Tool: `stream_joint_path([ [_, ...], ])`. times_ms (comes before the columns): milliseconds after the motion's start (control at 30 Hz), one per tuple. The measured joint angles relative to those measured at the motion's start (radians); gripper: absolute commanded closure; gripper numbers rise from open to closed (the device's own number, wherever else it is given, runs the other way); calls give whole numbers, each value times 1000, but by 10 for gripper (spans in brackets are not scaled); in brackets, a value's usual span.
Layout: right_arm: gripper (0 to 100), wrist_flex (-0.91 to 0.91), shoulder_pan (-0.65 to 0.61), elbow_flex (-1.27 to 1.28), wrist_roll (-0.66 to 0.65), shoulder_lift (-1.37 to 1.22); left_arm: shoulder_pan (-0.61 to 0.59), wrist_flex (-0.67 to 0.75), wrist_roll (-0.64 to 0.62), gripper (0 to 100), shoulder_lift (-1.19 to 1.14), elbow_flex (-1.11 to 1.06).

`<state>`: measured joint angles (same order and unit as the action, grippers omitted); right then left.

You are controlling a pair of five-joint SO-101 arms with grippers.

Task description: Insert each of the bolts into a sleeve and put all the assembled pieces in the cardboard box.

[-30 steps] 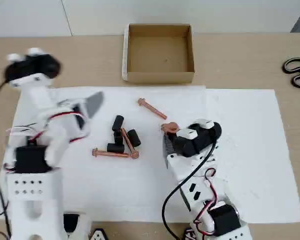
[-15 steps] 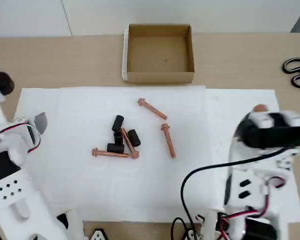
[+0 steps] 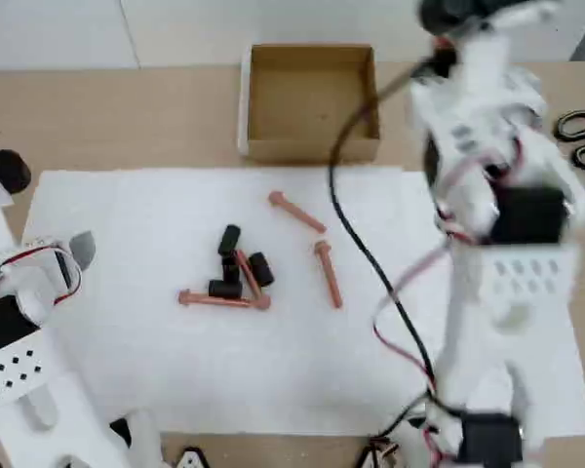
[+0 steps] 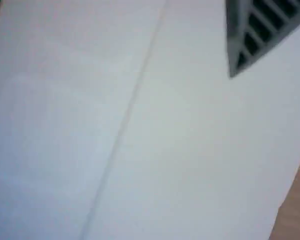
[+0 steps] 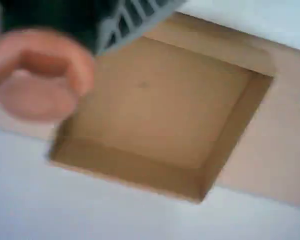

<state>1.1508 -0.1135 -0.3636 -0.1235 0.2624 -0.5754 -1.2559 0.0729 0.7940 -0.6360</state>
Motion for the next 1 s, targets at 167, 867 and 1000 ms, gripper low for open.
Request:
stream_joint_path([
  [167,995,-158,-84,-130,0,-325,0,-78,58,697,0,3],
  [867,988,-747,-91,-170,0,-1010,0,-385,64,697,0,218],
  [1000,904,-747,-94,-170,0,-1048,0,-388,64,697,0,218],
])
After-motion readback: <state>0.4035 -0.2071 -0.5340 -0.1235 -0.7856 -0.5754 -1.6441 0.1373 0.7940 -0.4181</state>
